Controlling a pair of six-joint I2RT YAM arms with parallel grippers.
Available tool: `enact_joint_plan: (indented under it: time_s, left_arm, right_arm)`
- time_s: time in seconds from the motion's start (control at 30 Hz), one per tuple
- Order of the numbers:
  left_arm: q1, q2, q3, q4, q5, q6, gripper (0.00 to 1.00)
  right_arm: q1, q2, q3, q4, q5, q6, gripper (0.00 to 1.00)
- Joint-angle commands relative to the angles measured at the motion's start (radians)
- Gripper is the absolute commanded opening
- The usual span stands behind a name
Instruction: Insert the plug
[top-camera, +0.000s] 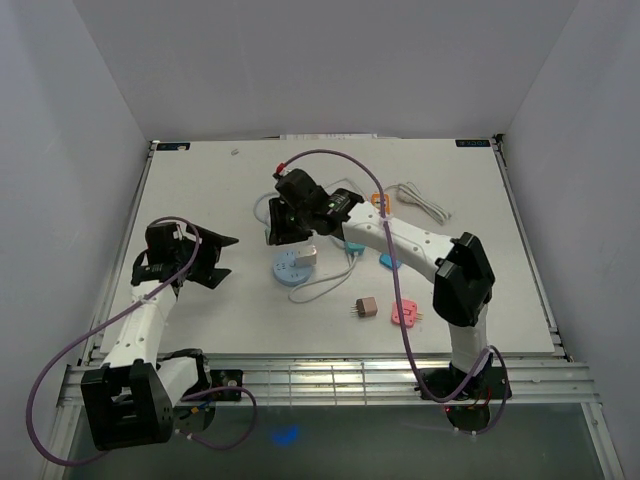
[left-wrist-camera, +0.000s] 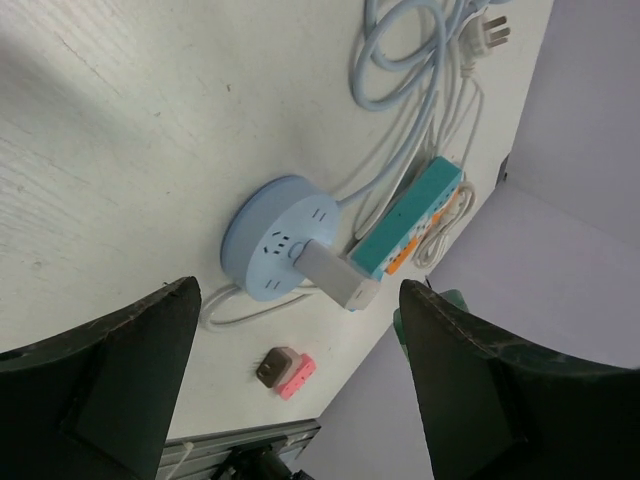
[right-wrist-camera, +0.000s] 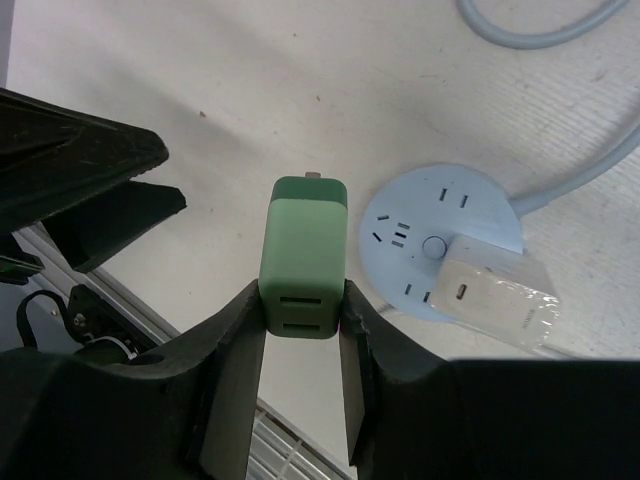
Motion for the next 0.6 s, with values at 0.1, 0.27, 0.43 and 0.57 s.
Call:
enact_joint_plan:
  time_s: [0.1, 0.27, 0.43, 0.57]
  left_arm:
    - [0.003, -0.019, -0.045, 0.080, 0.027, 0.093, 0.88]
    - [0.002, 0.005, -0.053, 0.113, 0.031, 0.133, 0.87]
    - [0.000, 0.033, -0.082, 0.173, 0.041, 0.148, 0.88]
    - [-0.001, 0.040, -0.104, 0.202, 0.042, 0.147, 0.87]
  right_arm:
    - [0.048, 0.134, 0.214, -0.300, 0.006, -0.036, 0.08]
    - [0.047, 0.232, 0.325, -0.407, -0.009, -0.055, 0.08]
    - [0.047, 0.274, 0.377, -0.460, 0.003, -0.053, 0.08]
    - [0.042, 0.344, 0.461, -0.516, -0.003, -0.065, 0.08]
